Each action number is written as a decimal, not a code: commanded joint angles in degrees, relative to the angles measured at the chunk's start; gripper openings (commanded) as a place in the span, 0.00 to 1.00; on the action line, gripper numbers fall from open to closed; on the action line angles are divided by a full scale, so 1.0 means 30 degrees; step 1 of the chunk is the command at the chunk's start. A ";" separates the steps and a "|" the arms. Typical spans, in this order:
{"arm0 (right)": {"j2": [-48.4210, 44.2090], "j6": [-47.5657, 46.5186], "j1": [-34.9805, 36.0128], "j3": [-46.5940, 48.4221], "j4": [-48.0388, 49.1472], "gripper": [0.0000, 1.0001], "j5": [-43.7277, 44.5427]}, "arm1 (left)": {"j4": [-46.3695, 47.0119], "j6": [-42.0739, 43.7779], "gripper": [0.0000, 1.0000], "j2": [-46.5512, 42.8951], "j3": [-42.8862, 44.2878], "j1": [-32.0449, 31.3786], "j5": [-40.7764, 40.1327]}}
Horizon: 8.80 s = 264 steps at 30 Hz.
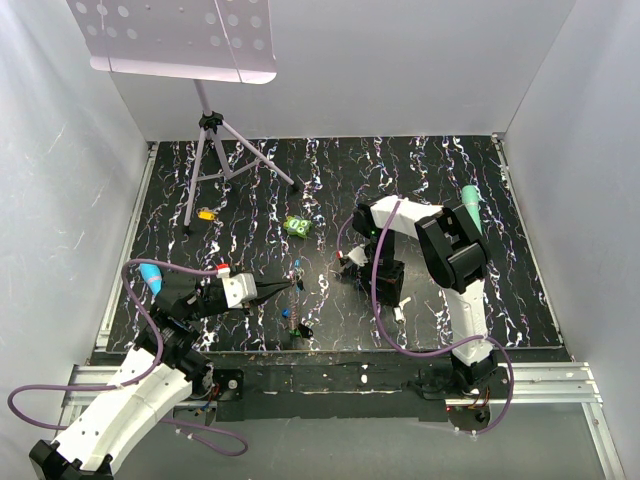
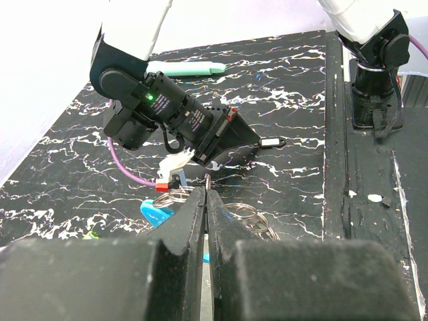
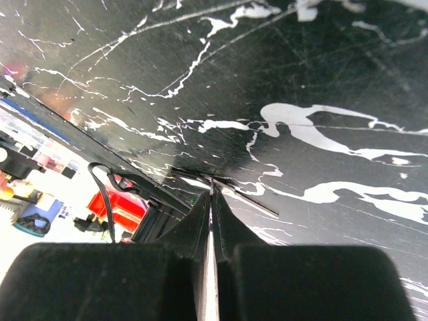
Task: Put the keys on the keyring
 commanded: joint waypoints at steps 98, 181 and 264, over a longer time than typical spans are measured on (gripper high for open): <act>-0.4306 0.3956 -0.2127 -0.4096 0.4931 0.28 -0.1803 | 0.0487 0.0054 0.00 -0.0360 0.0694 0.0080 0.0042; -0.7966 0.4222 -0.2156 -0.5915 0.6104 0.01 -0.3587 | 0.0575 -0.0005 0.00 -0.0448 0.0693 0.0080 0.0013; -1.9220 -0.5738 0.3791 -0.3659 1.2787 0.01 -1.5221 | 0.5760 -0.1089 0.00 0.2188 0.0839 0.0520 0.2532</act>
